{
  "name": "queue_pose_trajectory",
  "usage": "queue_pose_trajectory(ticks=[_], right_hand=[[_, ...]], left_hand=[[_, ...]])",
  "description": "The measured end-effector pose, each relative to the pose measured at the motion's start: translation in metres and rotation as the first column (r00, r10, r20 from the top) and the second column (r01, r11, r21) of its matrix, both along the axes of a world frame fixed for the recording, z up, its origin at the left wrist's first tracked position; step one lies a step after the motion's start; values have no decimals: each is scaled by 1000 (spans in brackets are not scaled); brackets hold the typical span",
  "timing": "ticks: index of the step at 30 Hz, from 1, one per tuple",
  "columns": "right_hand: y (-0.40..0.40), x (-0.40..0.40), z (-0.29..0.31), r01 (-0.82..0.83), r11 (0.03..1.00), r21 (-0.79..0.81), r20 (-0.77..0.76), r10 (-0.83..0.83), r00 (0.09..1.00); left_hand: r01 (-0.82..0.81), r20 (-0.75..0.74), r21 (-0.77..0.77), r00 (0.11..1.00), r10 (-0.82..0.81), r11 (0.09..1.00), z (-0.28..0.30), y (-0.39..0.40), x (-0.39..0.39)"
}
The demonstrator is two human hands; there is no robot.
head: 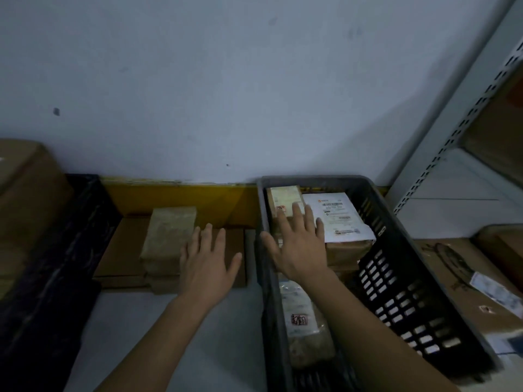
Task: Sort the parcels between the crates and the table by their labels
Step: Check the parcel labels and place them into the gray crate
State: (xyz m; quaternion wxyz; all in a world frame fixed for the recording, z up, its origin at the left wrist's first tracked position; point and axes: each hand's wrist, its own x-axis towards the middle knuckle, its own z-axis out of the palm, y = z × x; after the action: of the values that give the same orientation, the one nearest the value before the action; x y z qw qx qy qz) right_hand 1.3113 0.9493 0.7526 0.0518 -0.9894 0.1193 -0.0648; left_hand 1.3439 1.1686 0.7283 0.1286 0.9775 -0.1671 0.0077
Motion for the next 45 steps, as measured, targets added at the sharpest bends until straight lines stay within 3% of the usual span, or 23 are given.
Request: queue_pose_trajectory(ticks=[5,8,12,17,22,32,37,45], right_hand=[[75,10,-12,-25,1000,-5,57,25,998],[107,13,-28,-13,1000,4,-15,13,1000],[125,21,-40,65,989,-129,-121,-80,989],[135,37,-70,21,997,-70,-48,-25,999],[131,54,-132,102,994,44,-366,-79,927],[116,75,-211,269,944,191,-581,-113,806],[121,79,-234,264,923,280,-475,-106,873],[120,82,-212,418,695,585,-291,-302,908]], left_hand=[[2,-34,29,999,-1,1000,-8,58,23],[16,-89,57,996,-11,998,-21,84,32],[47,-139,93,990,-34,995,-40,101,42],[68,-150,115,987,-51,991,-58,104,60],[104,-136,135,987,-85,985,-76,109,74],[139,36,203,988,-149,969,-103,118,72],[134,55,227,987,-150,965,-103,115,71],[131,52,248,988,-148,960,-104,114,71]])
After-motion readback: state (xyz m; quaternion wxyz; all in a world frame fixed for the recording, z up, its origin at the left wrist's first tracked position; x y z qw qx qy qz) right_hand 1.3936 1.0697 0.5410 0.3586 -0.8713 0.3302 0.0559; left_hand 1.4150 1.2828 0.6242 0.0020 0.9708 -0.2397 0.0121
